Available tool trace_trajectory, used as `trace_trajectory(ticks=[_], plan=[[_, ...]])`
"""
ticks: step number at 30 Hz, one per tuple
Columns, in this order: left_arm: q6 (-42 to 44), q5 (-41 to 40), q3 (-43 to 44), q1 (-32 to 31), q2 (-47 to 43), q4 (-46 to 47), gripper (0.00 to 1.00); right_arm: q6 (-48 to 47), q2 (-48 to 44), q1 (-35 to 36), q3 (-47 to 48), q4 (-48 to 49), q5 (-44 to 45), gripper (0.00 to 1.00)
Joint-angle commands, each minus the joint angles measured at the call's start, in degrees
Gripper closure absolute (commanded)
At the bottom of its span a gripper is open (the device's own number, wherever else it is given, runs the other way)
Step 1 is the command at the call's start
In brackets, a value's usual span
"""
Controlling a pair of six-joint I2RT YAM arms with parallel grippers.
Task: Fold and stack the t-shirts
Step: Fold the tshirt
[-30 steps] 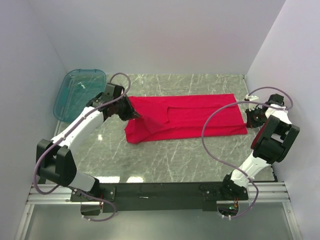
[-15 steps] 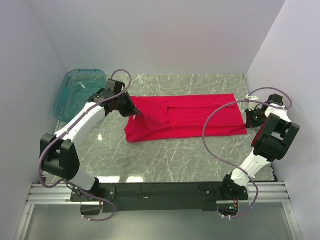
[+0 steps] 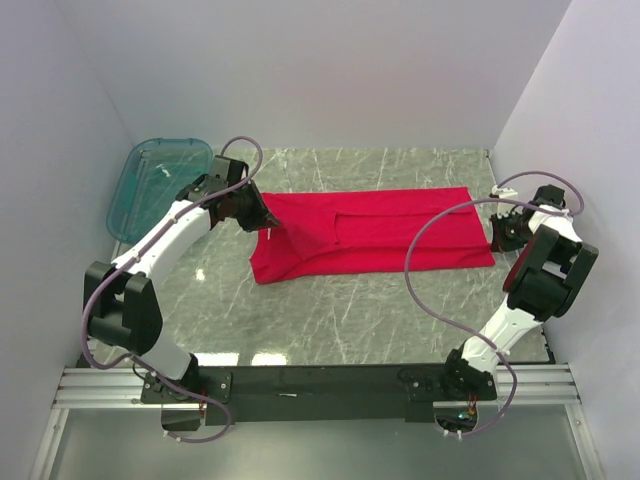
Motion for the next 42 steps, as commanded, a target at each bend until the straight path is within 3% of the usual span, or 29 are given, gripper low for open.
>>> trace_trajectory(ticks=[1,42], plan=[[1.27,1.28,3.17,0.59,0.13,1.44,1.00,1.06,0.50,0.48,3.30,1.84,0.70,1.00],[2.58,2.86,5.63,1.21,3.12,1.09,1.00,2.11,2.35,1.09,4.88,2.19,1.41,1.00]])
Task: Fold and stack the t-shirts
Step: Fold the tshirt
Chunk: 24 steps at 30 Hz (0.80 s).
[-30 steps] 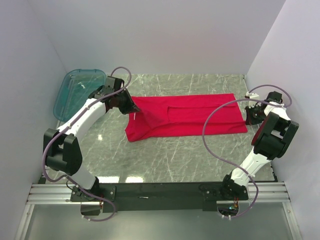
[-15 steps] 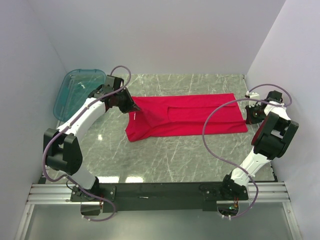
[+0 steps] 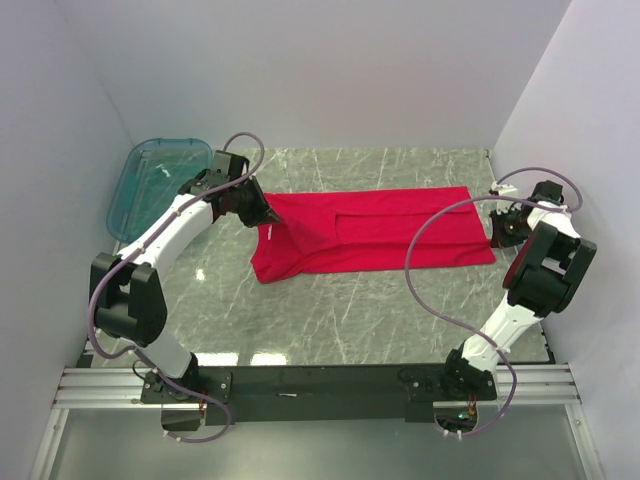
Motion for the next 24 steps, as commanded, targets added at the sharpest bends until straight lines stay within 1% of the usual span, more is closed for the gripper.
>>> trace_trajectory(ticks=[1,24], plan=[[1.51,1.11,2.85,0.29,0.08,1.09,1.00,0.63,0.56,0.26,2.35,1.71,0.55,1.00],[2.74,1.64,6.72,0.29,3.33,0.21,1.00,1.15,1.26,0.44,3.05,1.80,0.82,1.00]])
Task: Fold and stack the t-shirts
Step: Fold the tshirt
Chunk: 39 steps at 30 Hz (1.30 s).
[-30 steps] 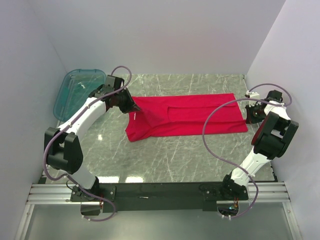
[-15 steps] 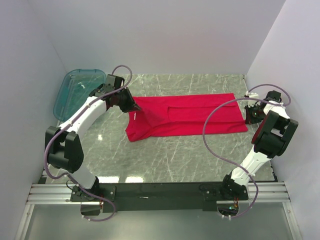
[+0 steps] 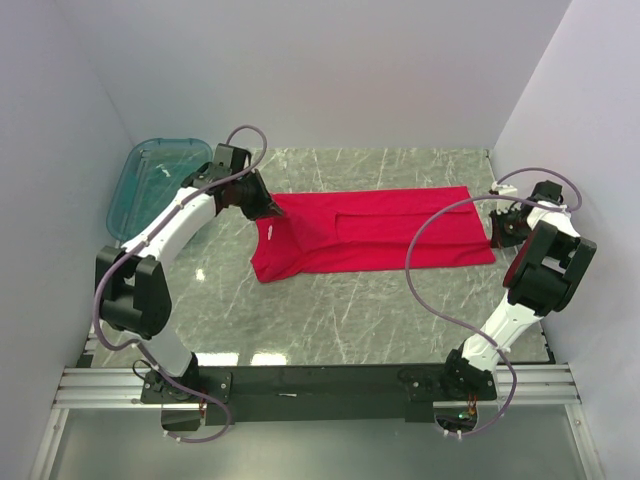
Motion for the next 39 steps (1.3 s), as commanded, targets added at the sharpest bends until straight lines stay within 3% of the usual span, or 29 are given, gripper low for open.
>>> trace_trajectory(ticks=[1,12,14,16,18,19,20,39], plan=[[1.85,0.72,3.24,0.25,0.84,0.40,1.00,0.41,0.45,0.37,2.96,1.62,0.53,1.00],[2.38,1.16,4.57,0.25,2.51,0.23,1.00,1.20,0.80,0.55,3.40,2.32,0.71,0.99],[2.55,1.16,4.65,0.25,2.69,0.23,1.00,2.51,0.71,0.73,3.14,3.20,0.79,0.87],[2.73,1.16,4.83,0.25,2.69,0.23,1.00,4.27,0.54,0.90,2.96,4.78,1.76,0.58],[2.81,1.25,4.92,0.25,2.78,0.23,1.00,6.91,-0.25,0.90,1.91,7.23,2.11,0.51],[2.90,1.25,5.09,0.25,2.86,0.14,1.00,7.70,-0.86,0.82,1.39,8.29,2.55,0.33],[2.90,1.16,5.18,0.25,2.95,-0.04,1.00,9.71,-1.91,0.81,0.34,9.52,2.99,0.29],[4.22,1.69,9.22,0.33,6.47,-1.18,1.00,9.11,-7.11,0.81,-5.74,10.06,-2.46,0.27]])
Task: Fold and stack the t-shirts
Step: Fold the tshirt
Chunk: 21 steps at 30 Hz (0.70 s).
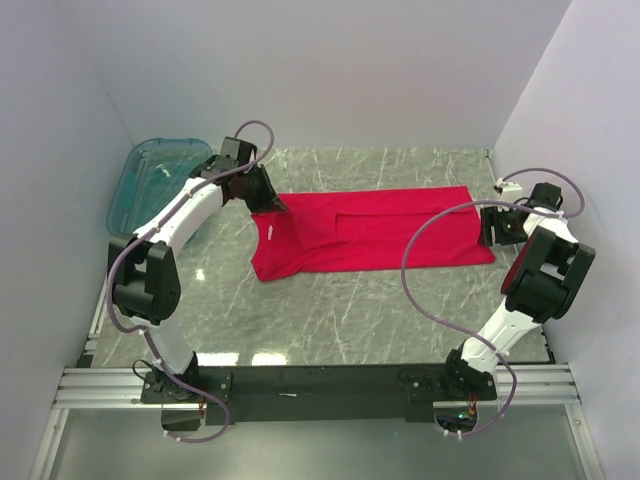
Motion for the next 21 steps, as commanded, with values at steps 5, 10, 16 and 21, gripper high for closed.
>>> trace_trajectory(ticks=[5,10,16,21], plan=[[1.71,1.03,4.73,0.31,1.56,-0.72,1.00,0.04,-2.89,0.29,-0.36,1.08,-1.34,0.27],[2.41,0.86,6.66,0.31,3.05,-1.43,1.00,-0.13,-2.80,0.29,-0.27,0.81,-1.34,0.27],[3.99,0.95,9.74,0.31,5.34,-3.18,1.00,-0.31,-2.80,0.29,-0.45,0.90,-1.25,0.26],[5.13,1.65,11.06,0.31,6.74,-3.98,1.00,-0.22,-2.71,0.29,-0.27,0.90,-1.25,0.26]])
